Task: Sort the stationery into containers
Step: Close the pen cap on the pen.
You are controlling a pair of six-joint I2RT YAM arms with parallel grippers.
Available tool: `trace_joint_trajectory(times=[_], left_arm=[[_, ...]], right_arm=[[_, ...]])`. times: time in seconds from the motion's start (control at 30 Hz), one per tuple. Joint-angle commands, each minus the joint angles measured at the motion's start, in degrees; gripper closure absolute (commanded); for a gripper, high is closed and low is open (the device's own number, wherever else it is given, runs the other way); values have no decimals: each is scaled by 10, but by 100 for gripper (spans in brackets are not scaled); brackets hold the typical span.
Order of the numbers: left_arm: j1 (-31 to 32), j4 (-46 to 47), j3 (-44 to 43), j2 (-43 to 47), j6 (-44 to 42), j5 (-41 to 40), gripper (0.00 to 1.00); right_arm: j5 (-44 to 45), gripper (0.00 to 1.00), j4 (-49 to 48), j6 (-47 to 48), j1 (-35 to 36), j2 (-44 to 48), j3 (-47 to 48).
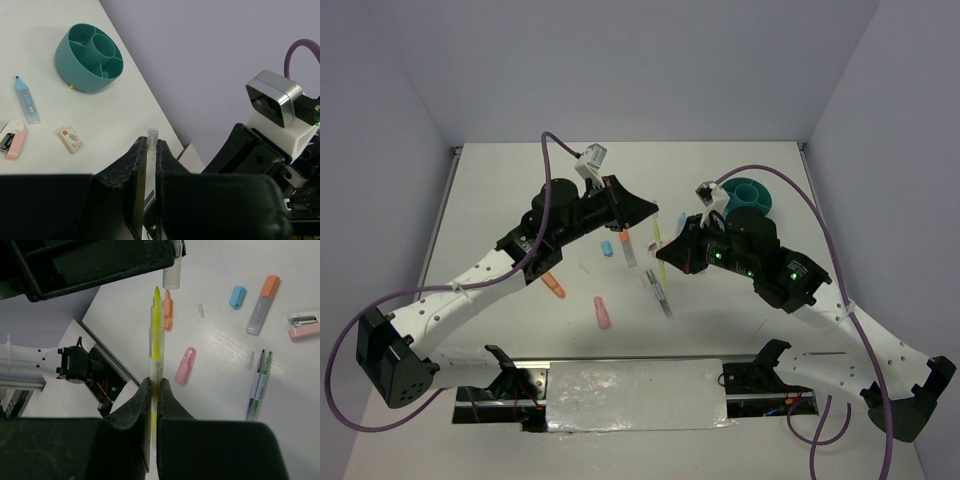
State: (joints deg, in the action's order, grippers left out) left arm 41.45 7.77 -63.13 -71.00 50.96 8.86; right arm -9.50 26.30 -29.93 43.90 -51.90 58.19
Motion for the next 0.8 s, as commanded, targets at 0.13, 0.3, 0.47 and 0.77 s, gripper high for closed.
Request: trace_joint_trajectory(times=[0.13, 0.3, 0.47, 0.77], left_arm=[[2, 24, -18, 10, -13, -7, 100], [2, 16, -27, 4, -15, -5, 100], [2, 22, -19, 9, -12, -6, 100], [3, 20, -20, 11, -13, -7, 100]], right_arm=[[4, 100, 2, 11, 2, -4, 27], [12, 100, 4, 14, 3, 2, 23], [19, 100, 10, 14, 3, -3, 29], [16, 100, 11, 18, 3, -10, 33]])
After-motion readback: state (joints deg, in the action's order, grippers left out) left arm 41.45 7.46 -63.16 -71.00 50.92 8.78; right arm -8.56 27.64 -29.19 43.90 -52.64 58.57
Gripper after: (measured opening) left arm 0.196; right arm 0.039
